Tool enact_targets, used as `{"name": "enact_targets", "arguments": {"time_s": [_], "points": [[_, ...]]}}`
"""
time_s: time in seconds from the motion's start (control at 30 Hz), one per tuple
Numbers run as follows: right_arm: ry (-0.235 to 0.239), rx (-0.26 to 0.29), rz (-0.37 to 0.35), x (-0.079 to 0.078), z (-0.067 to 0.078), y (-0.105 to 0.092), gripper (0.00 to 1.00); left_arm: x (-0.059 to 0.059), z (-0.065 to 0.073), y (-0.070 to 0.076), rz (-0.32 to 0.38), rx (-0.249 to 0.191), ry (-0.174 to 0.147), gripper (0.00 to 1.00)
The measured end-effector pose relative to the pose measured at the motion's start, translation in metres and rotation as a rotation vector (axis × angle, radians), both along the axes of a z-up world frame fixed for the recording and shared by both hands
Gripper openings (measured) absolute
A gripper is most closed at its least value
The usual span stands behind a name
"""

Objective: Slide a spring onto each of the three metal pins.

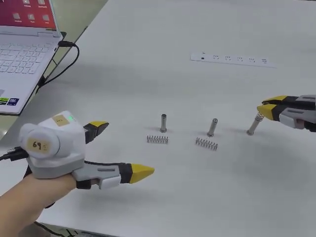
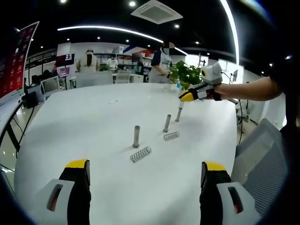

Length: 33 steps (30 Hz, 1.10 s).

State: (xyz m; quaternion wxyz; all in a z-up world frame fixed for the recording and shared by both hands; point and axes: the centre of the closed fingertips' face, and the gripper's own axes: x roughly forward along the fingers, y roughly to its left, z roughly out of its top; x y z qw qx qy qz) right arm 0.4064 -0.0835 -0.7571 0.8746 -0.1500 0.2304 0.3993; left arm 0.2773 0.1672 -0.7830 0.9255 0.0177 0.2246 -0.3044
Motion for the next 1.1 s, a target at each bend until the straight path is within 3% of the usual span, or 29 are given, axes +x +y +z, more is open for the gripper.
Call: {"name": "enact_targets", "arguments": {"time_s": [1.1], "points": [[0.067, -0.055, -0.003, -0.007, -0.04, -0.005, 0.08, -0.003, -0.003, 0.001, -0.004, 0.009, 0.011, 0.95]]}}
